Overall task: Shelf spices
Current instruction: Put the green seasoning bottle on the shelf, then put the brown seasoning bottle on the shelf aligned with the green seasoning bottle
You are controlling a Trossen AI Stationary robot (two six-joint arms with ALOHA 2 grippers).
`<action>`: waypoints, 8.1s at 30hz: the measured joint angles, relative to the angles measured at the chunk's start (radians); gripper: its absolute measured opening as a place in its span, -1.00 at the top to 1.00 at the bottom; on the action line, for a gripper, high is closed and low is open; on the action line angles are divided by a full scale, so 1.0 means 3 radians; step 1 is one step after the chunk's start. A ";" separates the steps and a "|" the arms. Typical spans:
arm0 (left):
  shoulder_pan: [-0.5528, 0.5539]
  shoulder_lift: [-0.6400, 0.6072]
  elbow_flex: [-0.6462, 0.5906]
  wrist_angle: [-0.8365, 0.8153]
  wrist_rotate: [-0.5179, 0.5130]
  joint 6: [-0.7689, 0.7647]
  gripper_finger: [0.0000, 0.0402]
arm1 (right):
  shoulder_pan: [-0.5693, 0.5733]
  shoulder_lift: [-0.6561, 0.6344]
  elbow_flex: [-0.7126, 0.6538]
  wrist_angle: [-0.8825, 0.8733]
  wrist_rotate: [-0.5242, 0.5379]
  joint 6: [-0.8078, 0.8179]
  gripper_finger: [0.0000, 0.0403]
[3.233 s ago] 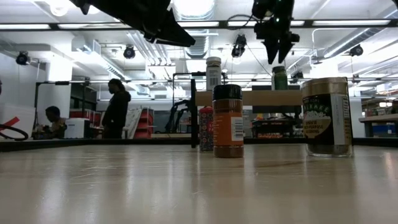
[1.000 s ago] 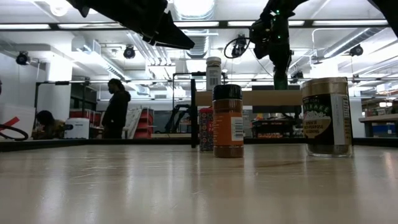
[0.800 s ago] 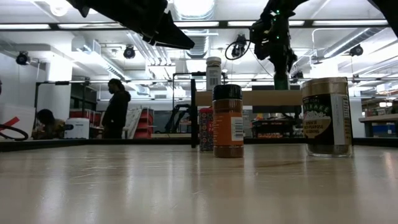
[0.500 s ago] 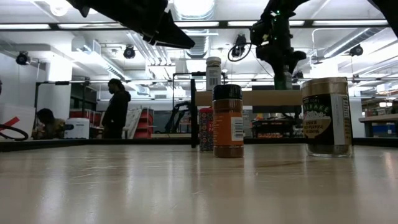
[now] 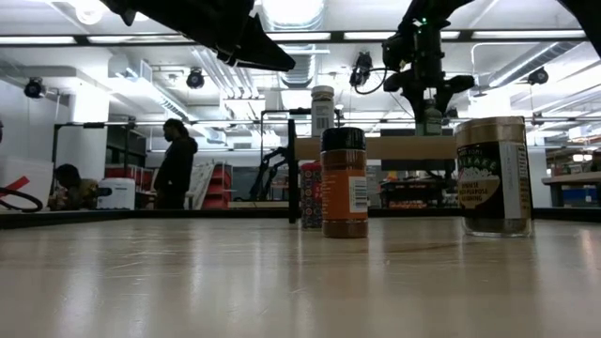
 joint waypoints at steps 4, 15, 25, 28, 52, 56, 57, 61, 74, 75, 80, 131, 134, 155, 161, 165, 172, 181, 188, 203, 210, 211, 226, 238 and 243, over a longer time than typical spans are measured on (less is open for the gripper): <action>0.0000 0.0000 -0.0003 -0.0004 0.0001 0.0070 0.04 | -0.0044 -0.0003 0.0000 0.0006 -0.0069 0.0206 0.07; -0.0001 0.0000 -0.0029 -0.0017 0.0056 0.0077 0.04 | -0.0073 -0.0003 0.0000 0.0015 -0.0102 0.0331 0.07; -0.0001 0.0000 -0.0029 0.0006 0.0056 0.0077 0.04 | -0.0071 0.0000 0.0045 0.0032 -0.0117 0.0144 -0.20; 0.0000 0.0000 -0.0029 0.0004 0.0057 0.0077 0.04 | -0.0071 -0.0002 0.0164 0.0030 -0.0107 0.0106 -0.27; 0.0000 0.0000 -0.0048 0.0018 0.0056 0.0144 0.04 | 0.0303 -0.0592 0.1280 -0.0002 -0.0059 -0.1108 -0.24; 0.0000 0.0000 -0.0048 0.0133 0.0047 0.0208 0.04 | 0.0713 -0.0717 0.1273 0.0002 -0.0129 -0.1336 -0.18; 0.0000 0.0000 -0.0048 0.0140 0.0036 0.0231 0.04 | 0.0849 -0.0746 0.1257 0.0002 -0.0139 -0.1390 -0.17; 0.0000 0.0000 -0.0049 0.0146 -0.0131 0.0402 0.04 | 0.1400 -0.0869 0.1108 0.0003 -0.0152 -0.1448 -0.12; 0.0019 0.0001 -0.0128 0.0153 -0.0689 0.0294 0.04 | 0.2631 -0.1487 -0.0734 0.0789 0.0135 -0.1590 -0.08; 0.0020 0.0001 -0.0128 0.0163 -0.0764 0.0259 0.04 | 0.2679 -0.1541 -0.0903 0.0890 0.0131 -0.1603 -0.09; 0.0022 0.0000 -0.0128 0.0159 -0.1038 0.0041 0.04 | 0.2845 -0.1791 -0.1790 0.1557 0.0102 -0.1437 -0.15; -0.0006 0.0005 -0.0295 0.0073 -0.0733 -0.0738 0.04 | 0.3881 -0.1775 -0.3167 0.2221 0.0761 0.0296 -0.50; -0.0006 0.0006 -0.0295 0.0074 -0.0734 -0.0733 0.04 | 0.3882 -0.1775 -0.3214 0.2225 0.0763 0.0340 -0.52; -0.0006 0.0008 -0.0313 0.0034 -0.0732 -0.0867 0.04 | 0.4092 -0.1763 -0.2998 0.2334 0.0655 0.0521 -0.55; -0.0006 0.0008 -0.0313 0.0011 -0.0731 -0.0888 0.04 | 0.4114 -0.1762 -0.3025 0.2263 0.0646 0.0638 -0.55; -0.0006 0.0008 -0.0313 0.0008 -0.0730 -0.0888 0.04 | 0.4120 -0.1719 -0.3072 0.2226 0.0645 0.0649 -0.54; -0.0006 0.0008 -0.0313 0.0011 -0.0730 -0.0888 0.04 | 0.4122 -0.1720 -0.3150 0.2186 0.0647 0.0710 -0.55; -0.0006 0.0008 -0.0313 0.0005 -0.0730 -0.0888 0.04 | 0.4136 -0.1602 -0.3157 0.2231 0.0644 0.0696 -0.54; -0.0006 0.0008 -0.0313 0.0007 -0.0730 -0.0888 0.04 | 0.4138 -0.1596 -0.3155 0.2233 0.0599 0.0699 -0.54; -0.0007 0.0008 -0.0313 0.0007 -0.0730 -0.0888 0.04 | 0.4148 -0.1618 -0.3078 0.2147 0.0446 0.0665 -0.56; -0.0006 0.0008 -0.0313 0.0003 -0.0730 -0.0888 0.04 | 0.4366 -0.1614 -0.2884 0.2178 0.0446 0.0493 -0.56; -0.0006 0.0008 -0.0313 0.0003 -0.0730 -0.0888 0.04 | 0.4415 -0.1611 -0.2878 0.2174 0.0445 0.0488 -0.56; -0.0007 0.0008 -0.0313 0.0006 -0.0730 -0.0889 0.04 | 0.4704 -0.1597 -0.2898 0.2124 0.0820 0.0498 -0.56; -0.0006 0.0008 -0.0313 0.0006 -0.0730 -0.0900 0.04 | 0.4709 -0.1154 -0.2897 0.2125 0.0833 0.0419 -0.56; -0.0008 0.0008 -0.0313 0.0007 -0.0730 -0.0902 0.04 | 0.4709 -0.0988 -0.2897 0.2122 0.0825 0.0462 -0.56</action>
